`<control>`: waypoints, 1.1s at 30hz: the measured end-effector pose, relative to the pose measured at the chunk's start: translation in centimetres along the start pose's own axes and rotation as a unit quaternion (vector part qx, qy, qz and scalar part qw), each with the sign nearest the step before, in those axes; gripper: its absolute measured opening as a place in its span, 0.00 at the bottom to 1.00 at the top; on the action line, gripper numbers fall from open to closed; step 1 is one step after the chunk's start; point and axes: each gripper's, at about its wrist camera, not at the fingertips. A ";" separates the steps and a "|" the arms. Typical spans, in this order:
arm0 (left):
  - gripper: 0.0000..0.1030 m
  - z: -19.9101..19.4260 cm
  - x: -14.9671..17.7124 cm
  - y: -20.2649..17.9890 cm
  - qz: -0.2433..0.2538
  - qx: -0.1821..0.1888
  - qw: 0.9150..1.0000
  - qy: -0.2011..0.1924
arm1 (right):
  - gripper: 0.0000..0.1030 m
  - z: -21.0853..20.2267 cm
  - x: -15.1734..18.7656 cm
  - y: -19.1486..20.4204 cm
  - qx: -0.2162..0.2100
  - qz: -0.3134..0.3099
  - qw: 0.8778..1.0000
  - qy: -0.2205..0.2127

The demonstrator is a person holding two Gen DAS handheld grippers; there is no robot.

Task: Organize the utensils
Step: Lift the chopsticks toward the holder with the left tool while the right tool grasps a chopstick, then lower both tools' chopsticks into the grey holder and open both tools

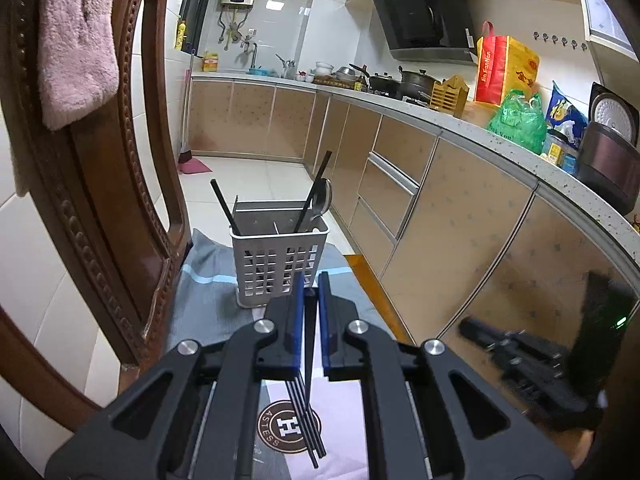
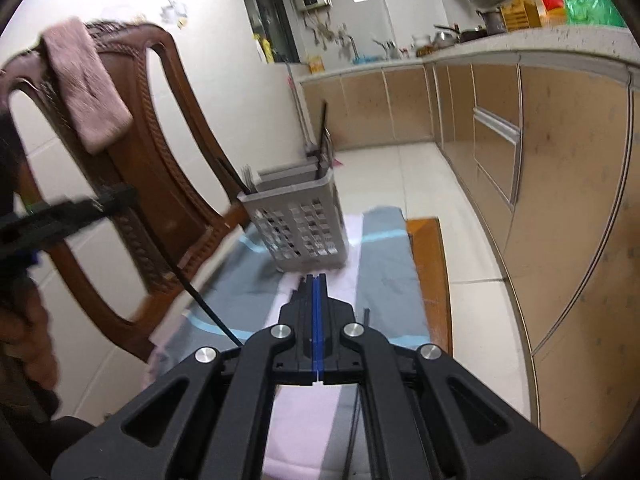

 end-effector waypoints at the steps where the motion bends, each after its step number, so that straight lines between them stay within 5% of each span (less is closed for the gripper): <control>1: 0.07 -0.4 -0.1 0.1 0.000 -0.001 1.000 -0.001 | 0.00 -0.8 -0.6 0.5 -0.005 -0.006 1.000 -0.005; 4: 0.07 -1.2 -0.5 0.5 0.000 -0.008 1.000 0.001 | 0.00 -1.3 -1.6 1.1 -0.003 -0.015 1.000 -0.004; 7: 0.07 -1.9 -0.7 0.8 0.002 -0.013 1.000 -0.002 | 0.02 3.1 -1.9 0.0 0.018 -0.019 0.996 0.081; 9: 0.07 -2.2 -0.7 0.8 0.003 -0.015 1.000 -0.004 | 0.34 6.5 -1.3 -1.1 0.055 -0.026 0.992 0.114; 10: 0.07 -2.3 -0.6 0.8 0.001 -0.014 1.000 -0.002 | 0.37 8.8 -0.7 -1.8 0.065 -0.026 0.988 0.137; 16: 0.07 -3.3 -1.1 1.2 0.008 -0.021 1.000 -0.006 | 0.37 19.0 1.9 -4.3 0.115 -0.027 0.971 0.209; 25: 0.07 -3.4 -1.6 2.9 0.006 -0.030 1.000 -0.004 | 0.19 24.7 4.3 -3.8 0.170 -0.070 0.944 0.274; 27: 0.07 -3.0 -1.6 3.2 0.002 -0.029 1.000 0.000 | 0.07 24.8 4.1 -3.3 0.163 -0.073 0.943 0.280; 33: 0.07 -2.7 -2.0 3.4 0.006 -0.030 1.000 0.005 | 0.07 21.3 2.5 -2.7 0.114 -0.053 0.965 0.232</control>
Point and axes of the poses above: each gripper's, at about its wrist camera, not at the fingertips, and z roughly the way its jaws point, y to its left, x to its underside, and after that the axes turned 9 degrees about z, right-handed
